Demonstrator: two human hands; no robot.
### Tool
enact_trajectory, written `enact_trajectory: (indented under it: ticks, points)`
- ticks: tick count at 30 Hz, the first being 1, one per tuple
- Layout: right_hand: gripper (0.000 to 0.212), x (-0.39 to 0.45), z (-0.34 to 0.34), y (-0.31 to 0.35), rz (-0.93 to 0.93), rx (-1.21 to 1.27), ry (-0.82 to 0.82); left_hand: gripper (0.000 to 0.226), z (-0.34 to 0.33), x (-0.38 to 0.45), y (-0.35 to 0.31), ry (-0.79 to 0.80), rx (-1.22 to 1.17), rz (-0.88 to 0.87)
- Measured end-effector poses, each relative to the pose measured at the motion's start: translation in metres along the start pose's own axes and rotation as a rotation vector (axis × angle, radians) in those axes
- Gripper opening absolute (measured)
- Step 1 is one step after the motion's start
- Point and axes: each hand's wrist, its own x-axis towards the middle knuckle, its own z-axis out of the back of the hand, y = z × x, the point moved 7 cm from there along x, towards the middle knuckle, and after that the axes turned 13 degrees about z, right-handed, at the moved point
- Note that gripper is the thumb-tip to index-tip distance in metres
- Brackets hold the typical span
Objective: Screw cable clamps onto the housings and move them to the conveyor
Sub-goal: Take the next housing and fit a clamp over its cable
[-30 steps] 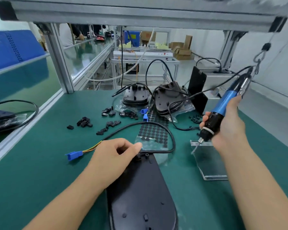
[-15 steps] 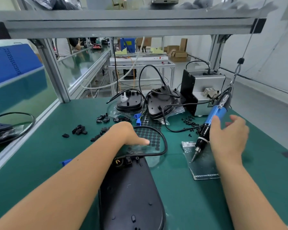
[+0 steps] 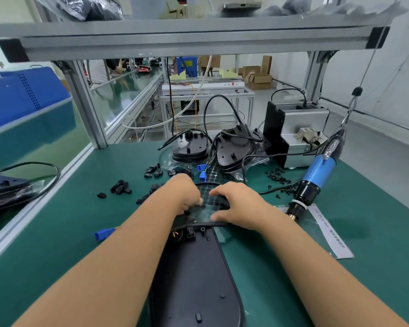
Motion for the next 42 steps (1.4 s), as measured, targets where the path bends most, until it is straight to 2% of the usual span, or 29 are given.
enact_trajectory:
  ticks: [3, 5, 7, 10, 13, 15, 17, 19, 22, 27, 32, 36, 42]
  points:
    - [0.073, 0.011, -0.004, -0.006, -0.001, -0.049, 0.094, 0.008, 0.011, 0.012, 0.012, -0.034, -0.191, -0.013]
    - [0.070, 0.014, -0.006, -0.011, -0.003, -0.054, 0.109, 0.007, 0.014, 0.015, 0.019, -0.007, -0.316, 0.001]
    - [0.062, 0.016, -0.008, -0.015, -0.015, -0.013, 0.083, 0.015, 0.013, 0.017, 0.025, 0.044, -0.401, 0.026]
    - [0.044, 0.022, -0.008, -0.016, -0.015, -0.012, -0.031, 0.024, 0.016, 0.019, 0.027, 0.056, -0.419, -0.002]
    - [0.031, 0.022, -0.002, -0.020, -0.042, 0.063, -0.200, 0.036, 0.011, 0.017, 0.025, 0.126, -0.340, -0.048]
    - [0.031, 0.017, 0.001, -0.023, -0.062, 0.161, -0.258, 0.022, 0.007, 0.014, 0.020, 0.195, -0.354, -0.100]
    - [0.034, 0.009, 0.008, -0.022, -0.065, 0.221, -0.312, 0.005, 0.004, 0.010, 0.015, 0.285, -0.486, -0.187]
    - [0.033, 0.001, 0.022, -0.014, -0.025, 0.202, -0.430, 0.012, 0.000, 0.004, 0.011, 0.370, -0.609, -0.299]
    - [0.021, -0.003, 0.042, 0.009, 0.080, 0.174, -0.589, 0.019, -0.004, -0.006, 0.011, 0.321, -0.603, -0.451]
    - [0.018, 0.015, 0.035, 0.032, 0.083, 0.132, -0.472, 0.019, -0.005, -0.016, 0.011, 0.262, -0.582, -0.581]
    - [0.009, 0.022, 0.032, 0.030, 0.024, 0.141, -0.372, 0.026, -0.005, -0.017, 0.011, 0.239, -0.490, -0.617]
    - [0.003, 0.021, 0.035, 0.022, -0.019, 0.243, -0.362, 0.026, -0.007, -0.018, 0.009, 0.243, -0.428, -0.632]
    - [0.008, 0.020, 0.036, 0.020, -0.029, 0.248, -0.434, 0.031, -0.007, -0.018, 0.007, 0.239, -0.438, -0.628]
